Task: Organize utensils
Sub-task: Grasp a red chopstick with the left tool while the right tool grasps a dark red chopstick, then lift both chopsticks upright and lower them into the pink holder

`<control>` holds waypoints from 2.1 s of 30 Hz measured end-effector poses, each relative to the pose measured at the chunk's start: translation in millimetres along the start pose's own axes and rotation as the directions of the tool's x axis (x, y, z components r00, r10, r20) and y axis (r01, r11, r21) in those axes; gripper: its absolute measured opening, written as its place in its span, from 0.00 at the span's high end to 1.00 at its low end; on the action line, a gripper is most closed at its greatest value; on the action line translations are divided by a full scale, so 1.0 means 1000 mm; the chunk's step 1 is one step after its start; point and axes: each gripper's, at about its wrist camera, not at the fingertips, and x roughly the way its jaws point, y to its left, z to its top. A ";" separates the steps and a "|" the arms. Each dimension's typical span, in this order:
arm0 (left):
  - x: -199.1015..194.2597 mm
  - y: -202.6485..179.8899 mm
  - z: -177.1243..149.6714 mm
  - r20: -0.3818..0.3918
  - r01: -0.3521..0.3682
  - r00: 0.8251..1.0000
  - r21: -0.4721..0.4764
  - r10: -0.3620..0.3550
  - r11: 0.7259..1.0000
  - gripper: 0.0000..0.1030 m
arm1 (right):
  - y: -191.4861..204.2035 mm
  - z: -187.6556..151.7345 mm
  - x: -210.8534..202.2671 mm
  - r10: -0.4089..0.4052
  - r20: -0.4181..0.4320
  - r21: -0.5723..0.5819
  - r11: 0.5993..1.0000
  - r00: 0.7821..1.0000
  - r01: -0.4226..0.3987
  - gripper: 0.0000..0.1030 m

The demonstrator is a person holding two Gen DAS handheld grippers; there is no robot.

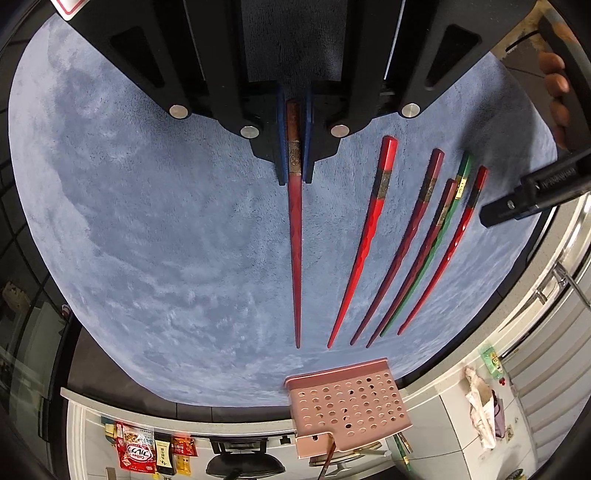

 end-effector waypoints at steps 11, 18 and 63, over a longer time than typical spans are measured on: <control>0.010 -0.003 -0.010 -0.032 0.013 0.999 0.026 -0.013 1.000 0.86 | 0.000 0.000 0.000 -0.001 0.001 0.001 1.000 1.000 0.001 0.94; 0.004 0.005 -0.012 -0.047 0.074 0.996 0.006 -0.073 0.997 0.93 | 0.001 -0.002 -0.004 -0.006 0.000 -0.003 1.000 1.000 0.006 0.94; -0.170 0.021 0.304 0.463 0.127 0.879 -0.001 -0.113 0.992 0.93 | 0.017 0.310 -0.136 0.224 0.498 -0.018 0.968 0.838 -0.249 0.93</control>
